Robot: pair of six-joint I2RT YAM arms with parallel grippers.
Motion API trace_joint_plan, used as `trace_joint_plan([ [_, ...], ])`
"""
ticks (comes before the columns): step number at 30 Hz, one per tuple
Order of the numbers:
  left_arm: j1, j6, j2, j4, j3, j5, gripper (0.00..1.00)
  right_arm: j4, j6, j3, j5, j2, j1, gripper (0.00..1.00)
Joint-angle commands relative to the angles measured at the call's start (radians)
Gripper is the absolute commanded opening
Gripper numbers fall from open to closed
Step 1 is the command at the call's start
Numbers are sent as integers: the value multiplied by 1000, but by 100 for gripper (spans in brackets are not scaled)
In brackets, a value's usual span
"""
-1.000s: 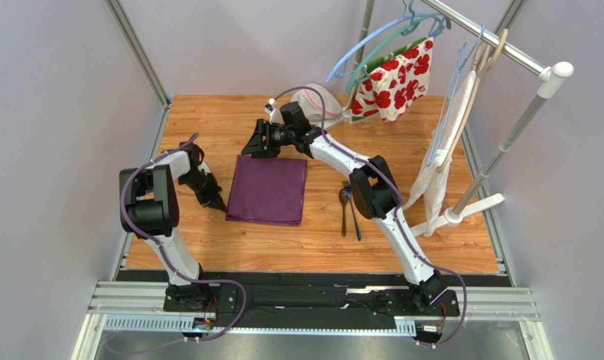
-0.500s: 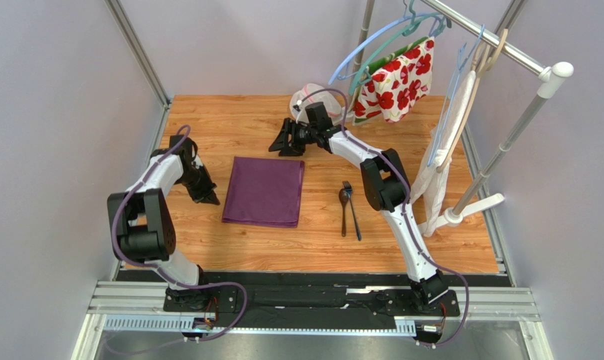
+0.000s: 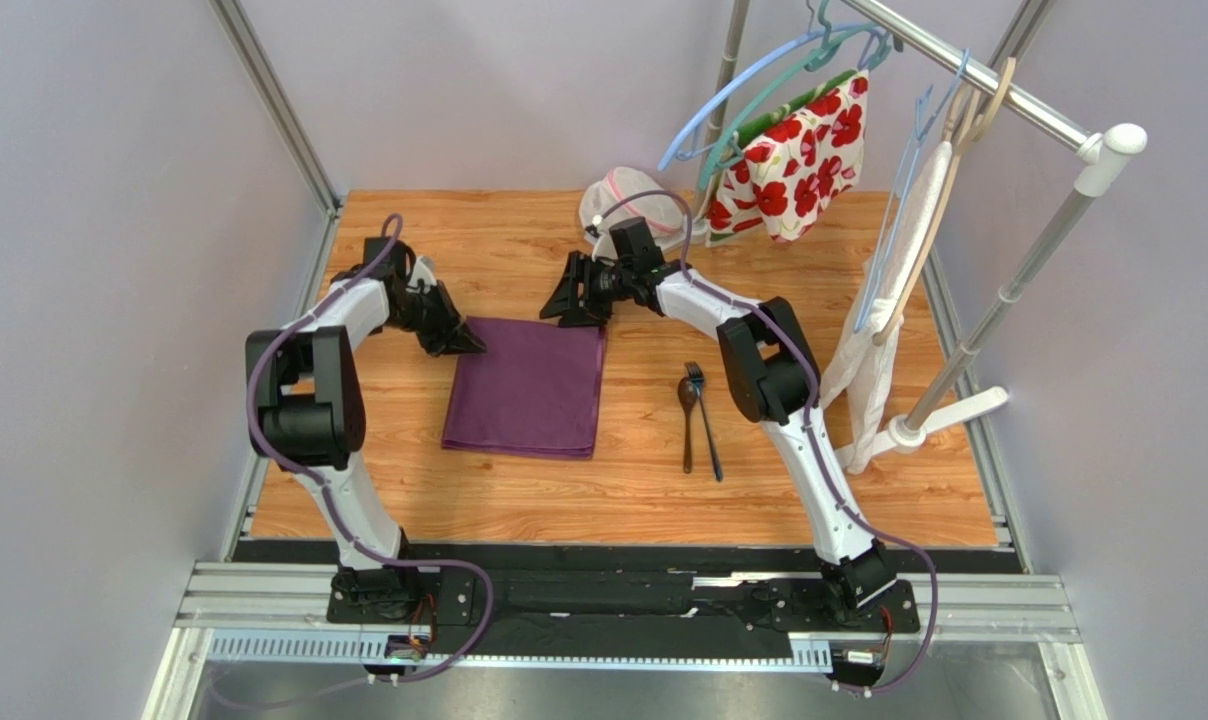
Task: Fold the napkin into a case and place the utensils inside
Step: Smooth out the square-folded napkin at the center of the board.
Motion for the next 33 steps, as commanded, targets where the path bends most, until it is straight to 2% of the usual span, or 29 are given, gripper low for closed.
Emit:
trace_joint_plan([
  [1,7,-25,39,98,117,24,0,-52,-60,36,60,-68,3,57],
  [7,24,-19,185,-1,185,-25,0,-40,-28,93,77,-76,47,58],
  [18,39,-19,237,-94,193,-148,0,-4,12,66,47,-58,80,60],
  [23,42,-18,282,-183,249,-168,0,48,23,18,40,-56,60,60],
  [33,52,-21,296,-219,257,-219,0,124,41,-81,-20,-25,-23,60],
])
